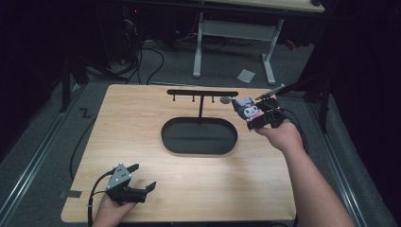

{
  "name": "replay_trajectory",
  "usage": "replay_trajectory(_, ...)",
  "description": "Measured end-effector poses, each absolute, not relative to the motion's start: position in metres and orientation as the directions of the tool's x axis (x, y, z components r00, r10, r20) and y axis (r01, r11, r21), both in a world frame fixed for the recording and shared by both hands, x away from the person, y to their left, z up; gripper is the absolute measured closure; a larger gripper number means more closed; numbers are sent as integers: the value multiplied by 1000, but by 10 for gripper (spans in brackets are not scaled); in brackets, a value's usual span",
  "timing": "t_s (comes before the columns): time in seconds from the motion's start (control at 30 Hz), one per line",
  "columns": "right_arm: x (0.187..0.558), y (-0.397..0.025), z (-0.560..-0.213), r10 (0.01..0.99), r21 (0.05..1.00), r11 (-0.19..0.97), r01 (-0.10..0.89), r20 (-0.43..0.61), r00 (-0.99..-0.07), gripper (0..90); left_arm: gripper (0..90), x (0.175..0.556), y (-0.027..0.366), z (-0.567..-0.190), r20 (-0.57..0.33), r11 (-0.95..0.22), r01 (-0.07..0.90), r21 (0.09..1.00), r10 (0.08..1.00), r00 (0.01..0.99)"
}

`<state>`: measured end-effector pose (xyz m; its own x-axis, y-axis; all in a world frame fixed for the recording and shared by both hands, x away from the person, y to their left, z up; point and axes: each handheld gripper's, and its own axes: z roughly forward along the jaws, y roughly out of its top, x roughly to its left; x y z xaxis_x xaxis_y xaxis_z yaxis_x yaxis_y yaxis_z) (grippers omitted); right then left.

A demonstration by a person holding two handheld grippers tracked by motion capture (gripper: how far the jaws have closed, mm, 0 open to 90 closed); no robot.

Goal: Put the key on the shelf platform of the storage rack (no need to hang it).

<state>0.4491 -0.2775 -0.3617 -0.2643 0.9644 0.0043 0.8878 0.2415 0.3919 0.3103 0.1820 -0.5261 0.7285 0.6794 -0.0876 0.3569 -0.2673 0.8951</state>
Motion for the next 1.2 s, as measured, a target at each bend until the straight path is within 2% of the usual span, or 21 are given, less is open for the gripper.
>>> replay_trajectory(0.07,448,-278,-375,961,385,252,888,5,-275,454,56,310,182,-527,-87,-268,357,895,679,729)
replay_trajectory(0.43,454,-267,-402,958,379,267,886,-1,-288,441,56,310,182,-527,-87,-272,359,893,678,729)
replay_trajectory(0.57,456,-264,-405,957,384,273,882,-11,-291,431,56,310,182,-527,-86,-273,359,893,678,730)
replay_trajectory(0.67,459,-261,-406,957,400,272,875,-22,-288,341,56,310,183,-527,-88,-271,360,893,678,730)
replay_trajectory(0.77,461,-259,-407,958,404,268,875,-17,-286,309,56,310,183,-527,-86,-273,359,892,679,729)
replay_trajectory(1.2,458,-256,-406,953,407,283,868,-22,-301,318,56,309,185,-526,-86,-270,360,893,684,725)
